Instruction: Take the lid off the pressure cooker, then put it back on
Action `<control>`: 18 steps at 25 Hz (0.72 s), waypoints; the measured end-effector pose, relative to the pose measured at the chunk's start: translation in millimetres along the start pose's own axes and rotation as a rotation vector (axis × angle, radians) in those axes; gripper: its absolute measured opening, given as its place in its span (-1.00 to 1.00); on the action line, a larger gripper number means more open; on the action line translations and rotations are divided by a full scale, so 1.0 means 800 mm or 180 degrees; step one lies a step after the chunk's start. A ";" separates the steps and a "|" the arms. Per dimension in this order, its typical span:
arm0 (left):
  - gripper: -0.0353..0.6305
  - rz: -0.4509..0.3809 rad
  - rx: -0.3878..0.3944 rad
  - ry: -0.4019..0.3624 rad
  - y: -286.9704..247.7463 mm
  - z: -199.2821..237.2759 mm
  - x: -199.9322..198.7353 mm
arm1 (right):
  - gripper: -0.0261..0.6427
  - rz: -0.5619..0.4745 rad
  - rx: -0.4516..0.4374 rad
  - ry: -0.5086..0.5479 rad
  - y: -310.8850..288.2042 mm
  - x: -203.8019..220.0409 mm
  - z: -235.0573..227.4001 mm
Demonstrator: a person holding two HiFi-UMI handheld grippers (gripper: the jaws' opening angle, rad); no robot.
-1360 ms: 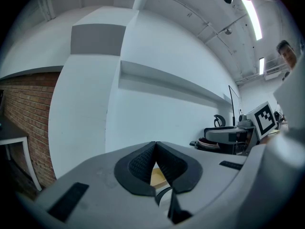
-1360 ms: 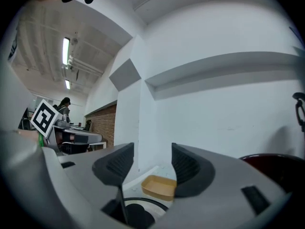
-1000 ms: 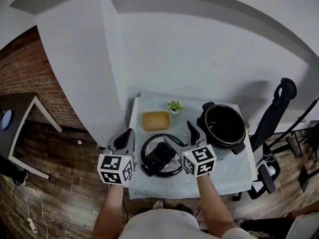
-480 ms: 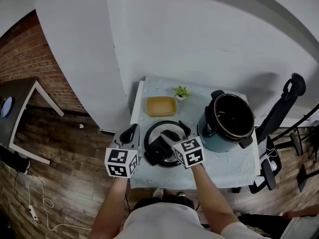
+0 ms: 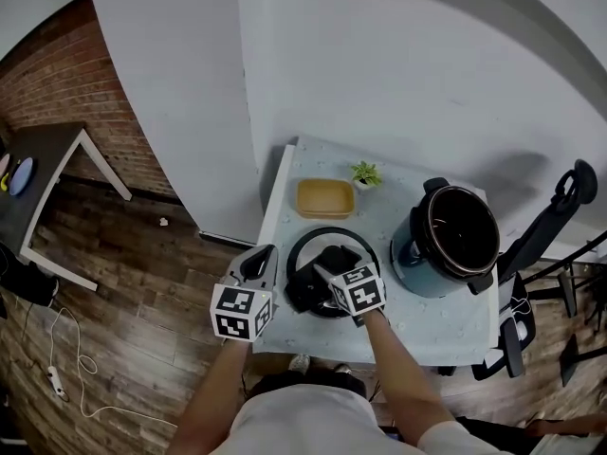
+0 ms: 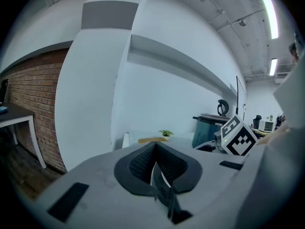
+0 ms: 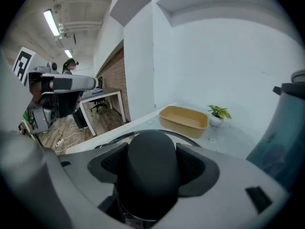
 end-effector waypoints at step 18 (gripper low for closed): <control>-0.86 -0.0137 -0.0051 -0.0009 0.014 0.019 -0.026 | -0.10 -0.0199 0.0004 0.0145 0.034 -0.039 0.008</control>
Point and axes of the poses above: the fingertips, and each gripper's own axes: y backward along the fingers, z to its left, x out of its underside, the point moved 7 cm from there along y, backward along the fingers, and after that the axes turned 10 degrees about z, right-handed, at the moved point
